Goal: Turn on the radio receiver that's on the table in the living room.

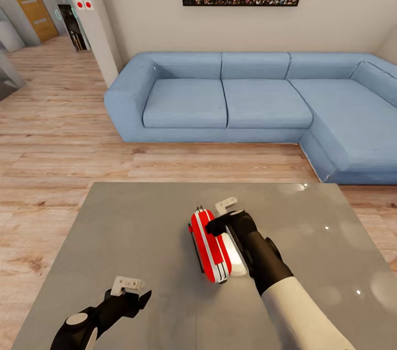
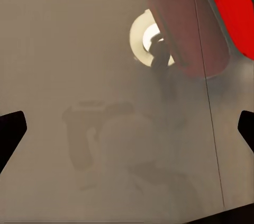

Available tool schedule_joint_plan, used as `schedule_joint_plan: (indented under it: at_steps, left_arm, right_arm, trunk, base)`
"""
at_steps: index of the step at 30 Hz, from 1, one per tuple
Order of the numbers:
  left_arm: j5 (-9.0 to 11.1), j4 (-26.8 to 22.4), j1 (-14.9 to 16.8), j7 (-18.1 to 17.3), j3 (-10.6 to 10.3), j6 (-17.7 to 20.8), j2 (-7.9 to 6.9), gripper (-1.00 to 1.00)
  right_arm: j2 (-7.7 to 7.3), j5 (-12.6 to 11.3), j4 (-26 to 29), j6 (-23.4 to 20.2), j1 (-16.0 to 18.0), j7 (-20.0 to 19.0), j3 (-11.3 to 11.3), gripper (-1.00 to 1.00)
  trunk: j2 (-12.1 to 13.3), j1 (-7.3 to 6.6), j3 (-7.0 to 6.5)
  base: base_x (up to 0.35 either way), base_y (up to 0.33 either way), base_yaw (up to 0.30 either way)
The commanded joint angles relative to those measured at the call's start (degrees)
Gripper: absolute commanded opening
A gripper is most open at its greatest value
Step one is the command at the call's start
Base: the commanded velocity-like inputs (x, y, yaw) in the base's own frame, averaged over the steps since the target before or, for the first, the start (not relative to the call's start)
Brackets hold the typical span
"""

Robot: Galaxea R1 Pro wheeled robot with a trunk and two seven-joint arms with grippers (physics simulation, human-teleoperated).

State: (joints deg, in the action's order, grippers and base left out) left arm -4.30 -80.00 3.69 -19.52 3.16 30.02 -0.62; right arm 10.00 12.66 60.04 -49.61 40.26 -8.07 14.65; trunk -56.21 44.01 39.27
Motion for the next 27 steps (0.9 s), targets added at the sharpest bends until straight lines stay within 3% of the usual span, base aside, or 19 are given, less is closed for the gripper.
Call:
schedule_joint_plan:
  at_steps: [1,8,27]
  left_arm:
    - [-0.02,0.07,0.0,0.0,0.0,-0.01,0.0,1.0]
    - [-0.09,0.41,0.0,0.0,0.0,-0.05,0.0,1.0]
    - [-0.1,0.54,0.0,0.0,0.0,-0.05,-0.09,1.0]
  right_arm:
    - [0.0,-0.52,-0.18,0.03,0.09,0.05,-0.03,1.0]
    - [0.0,-2.62,-0.9,0.2,0.39,0.3,-0.18,1.0]
    - [0.0,-3.0,-8.27,5.43,0.43,0.33,-0.14,1.0]
  trunk:
    - [0.0,0.0,0.0]
    - [0.0,0.0,0.0]
    - [0.0,0.0,0.0]
  base:
    - [0.0,0.0,0.0]
    - [0.0,0.0,0.0]
    - [0.0,0.0,0.0]
